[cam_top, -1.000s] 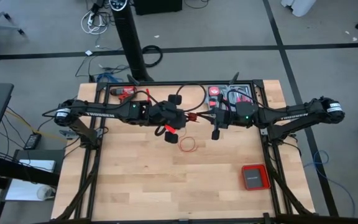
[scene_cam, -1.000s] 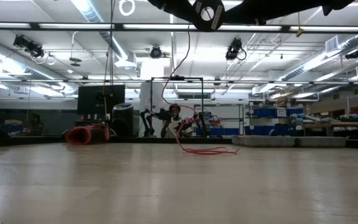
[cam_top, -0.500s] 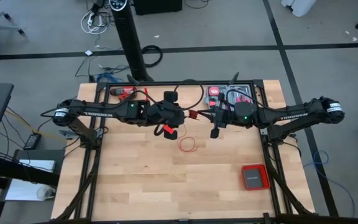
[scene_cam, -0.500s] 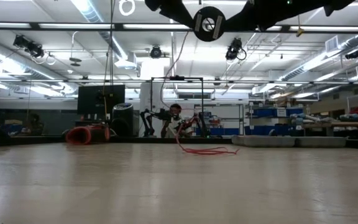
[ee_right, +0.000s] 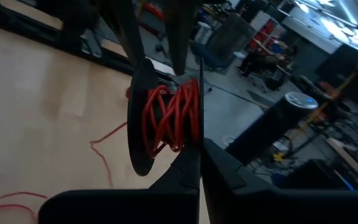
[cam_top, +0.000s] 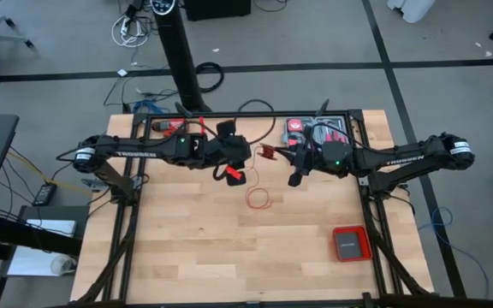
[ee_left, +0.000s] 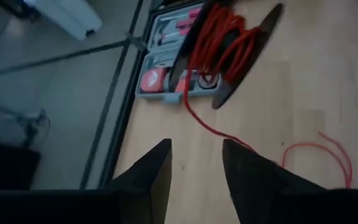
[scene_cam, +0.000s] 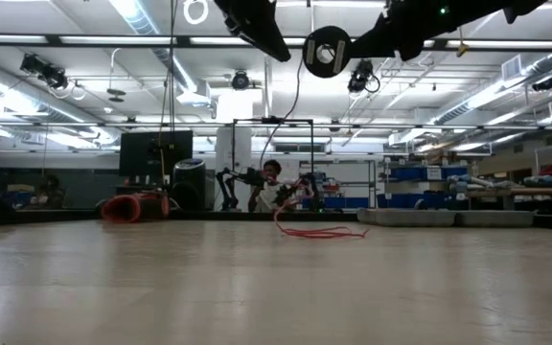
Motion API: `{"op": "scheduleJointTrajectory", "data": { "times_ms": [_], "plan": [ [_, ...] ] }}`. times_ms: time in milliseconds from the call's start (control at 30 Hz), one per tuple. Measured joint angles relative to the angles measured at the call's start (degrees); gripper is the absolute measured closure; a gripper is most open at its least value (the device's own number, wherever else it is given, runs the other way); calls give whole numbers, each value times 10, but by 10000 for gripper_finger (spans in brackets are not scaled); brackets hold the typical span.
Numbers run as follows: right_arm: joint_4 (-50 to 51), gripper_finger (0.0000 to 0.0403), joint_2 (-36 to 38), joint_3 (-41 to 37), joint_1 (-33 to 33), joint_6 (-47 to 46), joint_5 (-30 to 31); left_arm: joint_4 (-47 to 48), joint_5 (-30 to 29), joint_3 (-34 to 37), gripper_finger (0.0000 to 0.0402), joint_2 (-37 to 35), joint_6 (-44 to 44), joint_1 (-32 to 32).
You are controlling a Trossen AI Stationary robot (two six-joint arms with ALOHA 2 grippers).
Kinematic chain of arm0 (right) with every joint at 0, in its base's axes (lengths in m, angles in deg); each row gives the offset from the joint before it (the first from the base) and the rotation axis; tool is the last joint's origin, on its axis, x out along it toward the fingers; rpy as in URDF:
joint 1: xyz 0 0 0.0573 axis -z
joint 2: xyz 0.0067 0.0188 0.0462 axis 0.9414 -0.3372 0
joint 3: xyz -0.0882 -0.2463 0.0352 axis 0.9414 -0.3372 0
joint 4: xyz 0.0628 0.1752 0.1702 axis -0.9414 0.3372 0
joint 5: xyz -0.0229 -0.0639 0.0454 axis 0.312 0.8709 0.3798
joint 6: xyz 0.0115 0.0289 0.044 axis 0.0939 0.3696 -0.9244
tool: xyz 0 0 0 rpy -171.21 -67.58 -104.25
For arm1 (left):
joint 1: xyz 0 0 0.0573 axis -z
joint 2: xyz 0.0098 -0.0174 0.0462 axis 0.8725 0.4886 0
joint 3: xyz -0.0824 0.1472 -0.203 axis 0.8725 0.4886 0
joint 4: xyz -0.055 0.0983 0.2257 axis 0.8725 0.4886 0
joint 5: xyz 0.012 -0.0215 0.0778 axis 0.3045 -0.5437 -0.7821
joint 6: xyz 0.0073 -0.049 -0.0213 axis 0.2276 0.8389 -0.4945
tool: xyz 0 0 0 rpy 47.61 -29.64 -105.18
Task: Coil cords
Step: Uncoil the red wire from the black spool
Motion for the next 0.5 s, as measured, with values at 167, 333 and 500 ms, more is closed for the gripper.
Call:
{"op": "scheduleJointTrajectory", "data": {
  "times_ms": [167, 333, 500],
  "plan": [
    [0, 403, 0, -5, 0, 11, 10, -33, 10, 29, 254, 0, 25, -14],
    [-2, 403, 0, -11, -1, 27, 33, -96, 43, 67, 254, 1, 24, -23],
    [-3, 403, 0, -11, -1, 29, 35, -135, 49, 96, 254, 1, 24, -32]
  ]
}}
